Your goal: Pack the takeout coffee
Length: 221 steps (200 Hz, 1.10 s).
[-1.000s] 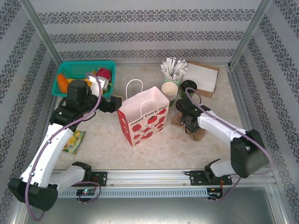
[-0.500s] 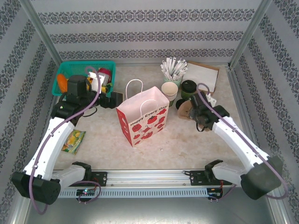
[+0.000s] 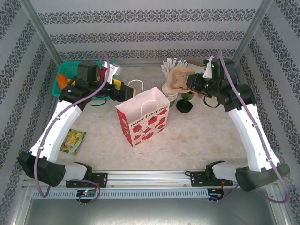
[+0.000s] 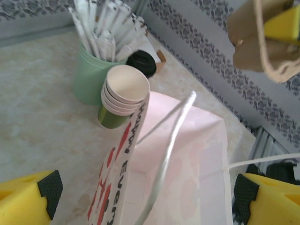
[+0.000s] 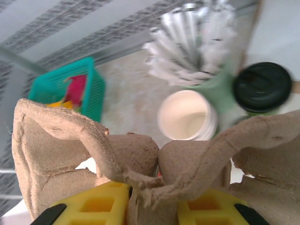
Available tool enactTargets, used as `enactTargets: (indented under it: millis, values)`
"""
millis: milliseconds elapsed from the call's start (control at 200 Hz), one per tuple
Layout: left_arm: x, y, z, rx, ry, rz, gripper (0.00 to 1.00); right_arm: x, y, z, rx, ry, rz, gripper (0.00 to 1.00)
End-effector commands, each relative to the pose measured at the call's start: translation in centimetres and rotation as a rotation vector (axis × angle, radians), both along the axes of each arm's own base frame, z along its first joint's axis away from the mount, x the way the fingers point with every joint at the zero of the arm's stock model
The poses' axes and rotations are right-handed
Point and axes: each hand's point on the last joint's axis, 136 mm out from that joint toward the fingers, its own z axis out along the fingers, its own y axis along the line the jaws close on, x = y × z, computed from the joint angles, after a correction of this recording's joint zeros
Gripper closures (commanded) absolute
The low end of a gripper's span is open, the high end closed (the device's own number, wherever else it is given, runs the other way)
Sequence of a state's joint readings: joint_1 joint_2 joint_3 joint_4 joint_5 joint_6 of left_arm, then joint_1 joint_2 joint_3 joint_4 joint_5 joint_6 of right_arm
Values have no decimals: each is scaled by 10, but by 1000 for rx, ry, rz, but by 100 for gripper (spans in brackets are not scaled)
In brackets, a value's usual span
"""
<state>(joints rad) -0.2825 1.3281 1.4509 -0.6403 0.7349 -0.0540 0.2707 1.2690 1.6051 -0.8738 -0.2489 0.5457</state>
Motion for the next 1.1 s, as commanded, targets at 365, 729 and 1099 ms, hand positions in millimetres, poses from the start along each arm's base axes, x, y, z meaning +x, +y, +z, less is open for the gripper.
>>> enactTargets:
  millis: [365,729,1099]
  values:
    - [19,-16,-4,23,30,-69,65,-23,108,37,309,90,465,74]
    - [17,-16,-8,31,43,-64,82,-20,156,35,402,204,612,74]
    - [19,-10,-12,53,46,-28,95,-32,170,5,430,344,654,73]
